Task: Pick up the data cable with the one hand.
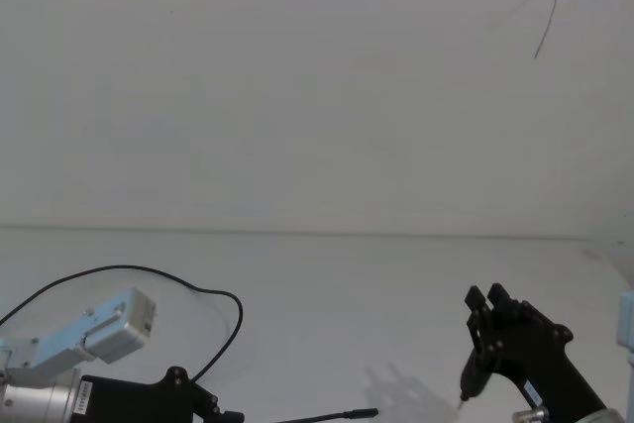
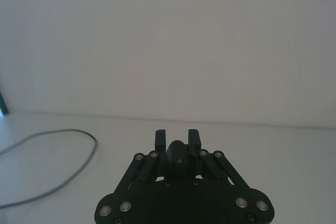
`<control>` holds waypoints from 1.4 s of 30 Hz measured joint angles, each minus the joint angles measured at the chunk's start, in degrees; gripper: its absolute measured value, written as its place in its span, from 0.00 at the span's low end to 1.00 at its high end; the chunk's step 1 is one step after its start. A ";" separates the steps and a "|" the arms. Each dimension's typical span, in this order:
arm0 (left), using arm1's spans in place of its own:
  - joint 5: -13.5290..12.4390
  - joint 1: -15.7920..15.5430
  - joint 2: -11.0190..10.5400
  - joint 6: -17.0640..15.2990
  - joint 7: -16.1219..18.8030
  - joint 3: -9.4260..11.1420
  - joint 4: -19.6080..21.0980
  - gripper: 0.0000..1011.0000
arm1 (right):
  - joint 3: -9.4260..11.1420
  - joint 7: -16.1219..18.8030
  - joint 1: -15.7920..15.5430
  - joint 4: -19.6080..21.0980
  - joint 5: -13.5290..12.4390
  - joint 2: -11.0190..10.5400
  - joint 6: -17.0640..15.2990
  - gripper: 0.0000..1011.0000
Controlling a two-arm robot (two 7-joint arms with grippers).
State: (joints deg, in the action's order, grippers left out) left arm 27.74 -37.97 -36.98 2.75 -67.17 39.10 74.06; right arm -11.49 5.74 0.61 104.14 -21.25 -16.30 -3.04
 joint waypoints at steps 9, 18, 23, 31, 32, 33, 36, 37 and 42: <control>0.33 0.11 -0.37 -0.21 -0.39 0.05 0.19 0.04 | 0.12 2.45 1.46 0.83 -5.39 2.13 -2.34 0.25; 0.48 0.16 -0.54 -0.29 -0.59 0.05 0.26 0.04 | -0.08 4.02 2.65 1.12 -11.07 3.71 -6.24 0.25; 0.52 0.18 -0.61 -0.32 -0.64 0.05 0.30 0.04 | -0.17 4.39 2.96 1.16 -13.54 4.18 -8.19 0.25; 0.57 0.21 -0.64 -0.36 -0.69 0.05 0.33 0.04 | -0.38 5.17 3.12 0.56 -15.33 4.34 -8.94 0.25; 0.57 0.21 -0.64 -0.36 -0.70 0.05 0.33 0.04 | -0.47 5.35 3.13 0.20 -15.51 4.31 -8.87 0.25; 0.57 0.21 -0.64 -0.36 -0.70 0.05 0.33 0.04 | -0.49 5.44 3.13 0.02 -15.59 4.29 -8.82 0.25; 0.60 0.21 -0.66 -0.36 -0.72 0.05 0.33 0.04 | -0.66 5.72 3.15 -0.70 -15.87 4.21 -8.58 0.25; 0.60 0.21 -0.67 -0.36 -0.72 0.05 0.33 0.04 | -0.69 5.76 3.15 -0.87 -15.90 4.19 -8.55 0.25; 0.60 0.20 -0.68 -0.36 -0.74 0.05 0.33 0.04 | -0.98 6.15 3.23 -2.00 -16.34 4.09 -8.03 0.25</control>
State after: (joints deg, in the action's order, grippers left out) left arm 28.34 -37.77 -37.66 2.38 -67.91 39.14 74.39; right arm -12.47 11.89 3.84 102.14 -37.59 -12.21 -11.07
